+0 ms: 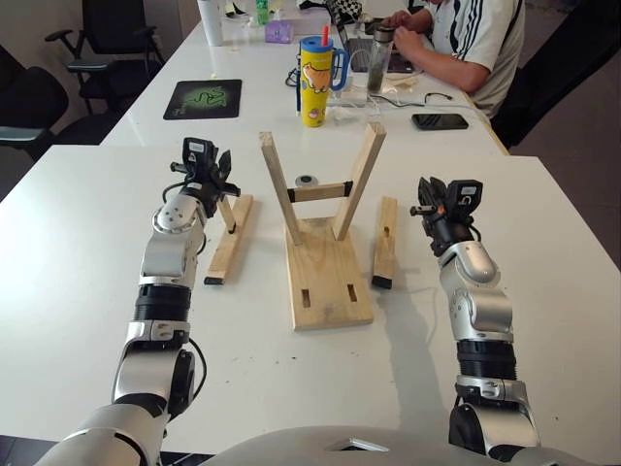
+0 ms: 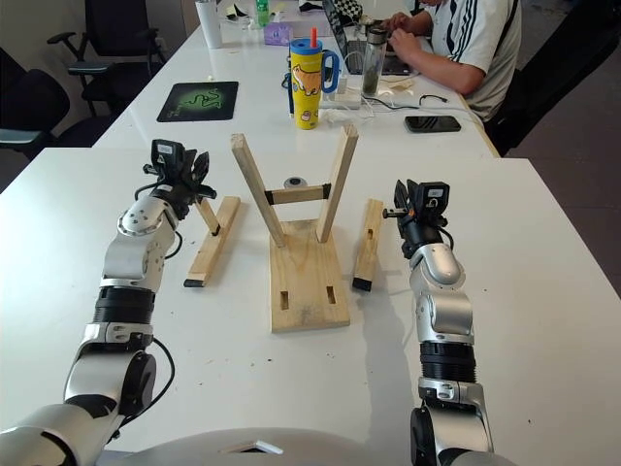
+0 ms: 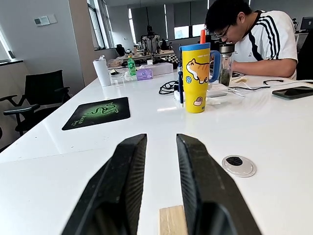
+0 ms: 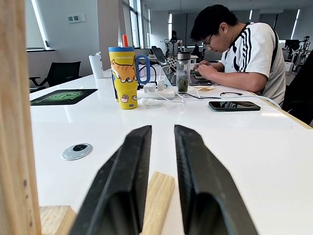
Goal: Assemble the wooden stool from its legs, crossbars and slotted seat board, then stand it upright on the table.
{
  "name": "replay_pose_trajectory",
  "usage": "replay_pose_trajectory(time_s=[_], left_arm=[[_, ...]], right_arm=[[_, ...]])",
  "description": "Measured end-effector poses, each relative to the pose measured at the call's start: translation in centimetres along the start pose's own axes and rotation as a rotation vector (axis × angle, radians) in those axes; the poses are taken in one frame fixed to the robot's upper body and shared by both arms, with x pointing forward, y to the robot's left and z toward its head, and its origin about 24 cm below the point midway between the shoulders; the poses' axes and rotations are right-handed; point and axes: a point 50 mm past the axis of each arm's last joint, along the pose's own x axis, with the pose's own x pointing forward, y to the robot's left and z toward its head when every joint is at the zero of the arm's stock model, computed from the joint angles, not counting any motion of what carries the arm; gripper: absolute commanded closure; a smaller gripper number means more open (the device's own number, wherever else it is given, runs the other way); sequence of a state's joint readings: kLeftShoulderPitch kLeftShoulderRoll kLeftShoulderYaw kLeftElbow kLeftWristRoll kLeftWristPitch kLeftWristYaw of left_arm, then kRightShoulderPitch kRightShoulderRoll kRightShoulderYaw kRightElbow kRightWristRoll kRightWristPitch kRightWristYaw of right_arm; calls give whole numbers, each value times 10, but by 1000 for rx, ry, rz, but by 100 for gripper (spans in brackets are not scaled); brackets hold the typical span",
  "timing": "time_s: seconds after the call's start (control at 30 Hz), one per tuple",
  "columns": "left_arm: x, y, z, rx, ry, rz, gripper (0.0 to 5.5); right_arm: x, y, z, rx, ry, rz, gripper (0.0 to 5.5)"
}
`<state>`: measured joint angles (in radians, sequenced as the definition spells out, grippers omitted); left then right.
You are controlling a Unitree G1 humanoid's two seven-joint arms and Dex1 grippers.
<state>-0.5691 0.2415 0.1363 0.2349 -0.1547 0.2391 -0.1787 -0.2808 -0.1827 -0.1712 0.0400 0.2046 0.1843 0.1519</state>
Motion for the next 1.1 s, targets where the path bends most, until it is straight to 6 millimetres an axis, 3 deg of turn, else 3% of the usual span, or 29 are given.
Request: replay_pose_trajectory(time_s=[0.13,0.2,0.23,0.33,0.4,0.47,0.63,0.8,1.1], left_arm=[[-9,14,60,-91,-296,67,440],[-14,21,68,-79,-317,76,424],[-16,25,64,-72,-288,79,414],[-32,37,20,-40,-57,93,373],[-55,46,-21,-5,168,84,341],[-75,49,-45,5,309,66,316],[-98,36,-56,-7,441,-71,240],[-100,14,-69,-41,516,-146,165],[-94,11,-91,18,596,-137,160]], right_arm=[[0,0,0,0,0,0,465],[0,0,0,0,-1,0,465],[0,0,0,0,0,-1,465],[-1,0,0,0,2,-1,465],[-1,-1,-1,0,4,-4,465],[-2,-2,-1,0,3,-6,465],[-4,-3,-2,-1,7,-10,465],[-4,-3,-1,-1,2,-11,465],[-4,-1,0,-3,0,-5,465]])
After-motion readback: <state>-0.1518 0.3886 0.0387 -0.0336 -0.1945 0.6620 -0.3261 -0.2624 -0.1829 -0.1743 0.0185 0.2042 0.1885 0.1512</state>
